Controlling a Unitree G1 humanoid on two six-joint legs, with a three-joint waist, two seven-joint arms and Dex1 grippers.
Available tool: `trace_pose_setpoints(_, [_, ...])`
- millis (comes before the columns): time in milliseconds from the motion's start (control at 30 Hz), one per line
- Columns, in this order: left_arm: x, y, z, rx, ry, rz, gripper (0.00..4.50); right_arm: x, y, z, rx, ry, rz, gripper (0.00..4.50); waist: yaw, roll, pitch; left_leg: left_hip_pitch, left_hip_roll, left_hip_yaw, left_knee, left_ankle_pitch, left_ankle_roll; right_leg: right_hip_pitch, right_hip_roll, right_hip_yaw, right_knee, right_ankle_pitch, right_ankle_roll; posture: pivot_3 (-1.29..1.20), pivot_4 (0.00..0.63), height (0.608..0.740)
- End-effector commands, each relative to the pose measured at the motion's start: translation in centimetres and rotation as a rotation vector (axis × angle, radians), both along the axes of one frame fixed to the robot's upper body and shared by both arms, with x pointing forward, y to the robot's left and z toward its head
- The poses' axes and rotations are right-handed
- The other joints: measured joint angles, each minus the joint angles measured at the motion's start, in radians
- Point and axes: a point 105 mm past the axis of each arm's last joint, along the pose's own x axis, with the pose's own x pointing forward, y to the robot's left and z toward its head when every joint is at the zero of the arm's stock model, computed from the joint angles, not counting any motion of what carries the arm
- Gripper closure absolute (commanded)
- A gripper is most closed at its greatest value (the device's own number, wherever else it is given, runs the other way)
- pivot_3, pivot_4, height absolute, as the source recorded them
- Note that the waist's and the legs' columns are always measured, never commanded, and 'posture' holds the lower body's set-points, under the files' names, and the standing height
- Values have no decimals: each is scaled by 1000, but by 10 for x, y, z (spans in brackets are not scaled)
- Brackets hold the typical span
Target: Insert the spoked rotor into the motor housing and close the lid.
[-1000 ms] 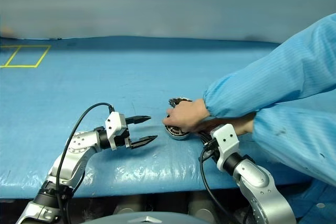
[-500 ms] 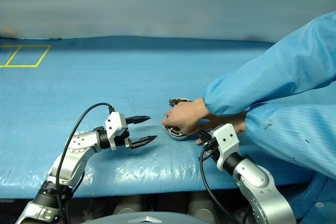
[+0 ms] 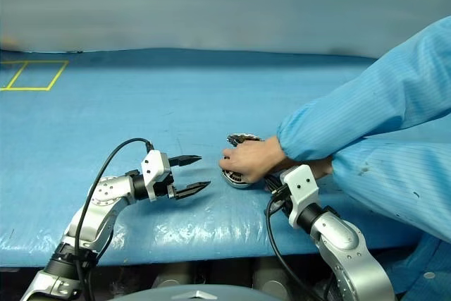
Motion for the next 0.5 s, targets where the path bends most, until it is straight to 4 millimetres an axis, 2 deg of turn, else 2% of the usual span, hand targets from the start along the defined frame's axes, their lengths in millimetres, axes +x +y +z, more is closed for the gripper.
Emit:
trace_pose_setpoints(33, [1, -1, 4, 0, -30, -6, 807, 0, 3, 10, 10, -40, 10, 4500, 0, 0, 0, 0, 0, 0, 0, 0, 0, 0, 0, 0, 0, 0, 0, 0, 150, 740])
trace_pose_setpoints(500, [-1, -3, 3, -2, -25, -17, 807, 1, 5, 10, 14, -39, 13, 4500, 0, 0, 0, 0, 0, 0, 0, 0, 0, 0, 0, 0, 0, 0, 0, 0, 150, 740])
